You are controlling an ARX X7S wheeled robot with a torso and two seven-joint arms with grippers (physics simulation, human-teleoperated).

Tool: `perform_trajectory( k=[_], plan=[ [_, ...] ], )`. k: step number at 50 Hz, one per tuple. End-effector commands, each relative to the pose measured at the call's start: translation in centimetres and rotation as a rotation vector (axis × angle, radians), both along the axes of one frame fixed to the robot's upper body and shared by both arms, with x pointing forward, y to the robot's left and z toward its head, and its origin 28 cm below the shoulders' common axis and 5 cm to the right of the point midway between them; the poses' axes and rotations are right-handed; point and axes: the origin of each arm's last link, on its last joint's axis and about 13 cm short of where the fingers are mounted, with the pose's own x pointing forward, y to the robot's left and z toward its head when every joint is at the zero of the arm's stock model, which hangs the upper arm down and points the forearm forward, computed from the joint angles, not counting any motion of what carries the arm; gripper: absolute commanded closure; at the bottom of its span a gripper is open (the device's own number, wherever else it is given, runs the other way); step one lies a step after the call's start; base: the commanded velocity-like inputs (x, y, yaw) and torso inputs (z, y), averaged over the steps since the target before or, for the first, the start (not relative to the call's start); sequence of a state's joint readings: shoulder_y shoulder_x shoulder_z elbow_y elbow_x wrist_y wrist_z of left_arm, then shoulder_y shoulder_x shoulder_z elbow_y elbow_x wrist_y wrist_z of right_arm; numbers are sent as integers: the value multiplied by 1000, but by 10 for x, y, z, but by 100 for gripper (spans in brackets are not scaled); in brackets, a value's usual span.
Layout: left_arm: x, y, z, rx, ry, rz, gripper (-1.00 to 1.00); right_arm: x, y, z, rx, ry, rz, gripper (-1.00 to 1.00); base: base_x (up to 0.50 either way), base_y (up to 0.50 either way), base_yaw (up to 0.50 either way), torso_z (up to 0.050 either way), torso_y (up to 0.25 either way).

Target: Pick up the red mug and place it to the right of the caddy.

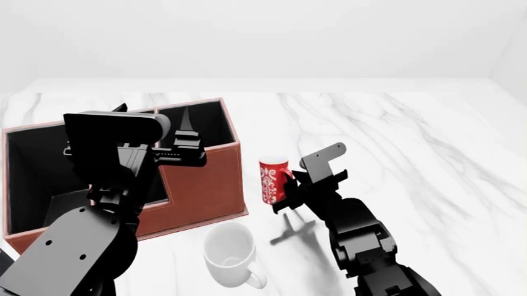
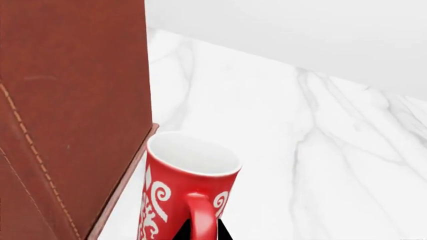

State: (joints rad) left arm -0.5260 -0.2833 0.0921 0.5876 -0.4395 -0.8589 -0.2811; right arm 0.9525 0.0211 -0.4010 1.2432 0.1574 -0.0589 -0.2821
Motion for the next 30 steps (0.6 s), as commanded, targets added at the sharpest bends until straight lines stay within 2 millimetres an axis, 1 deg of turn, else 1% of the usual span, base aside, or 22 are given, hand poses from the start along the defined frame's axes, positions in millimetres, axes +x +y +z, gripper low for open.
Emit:
perform_trajectory(
  k=[1,5,13,24,30],
  plan=[
    [-1,0,0,-1,-2,1,-100,-20,-16,-32,-127,147,70,100,0,0,0,0,0],
    [-1,0,1,-3,-1,-2,-100,-23,-19,-35,-137,166,101,100,0,0,0,0,0],
    [0,1,-1,-5,4,-2,-100,-29,-25,-41,-137,185,109,100,0,0,0,0,0],
    [1,1,-1,-6,5,-1,-100,-42,-30,-43,-131,200,132,100,0,0,0,0,0],
    [1,0,-1,-5,4,-5,-100,-43,-32,-43,-132,201,136,100,0,0,0,0,0]
  ],
)
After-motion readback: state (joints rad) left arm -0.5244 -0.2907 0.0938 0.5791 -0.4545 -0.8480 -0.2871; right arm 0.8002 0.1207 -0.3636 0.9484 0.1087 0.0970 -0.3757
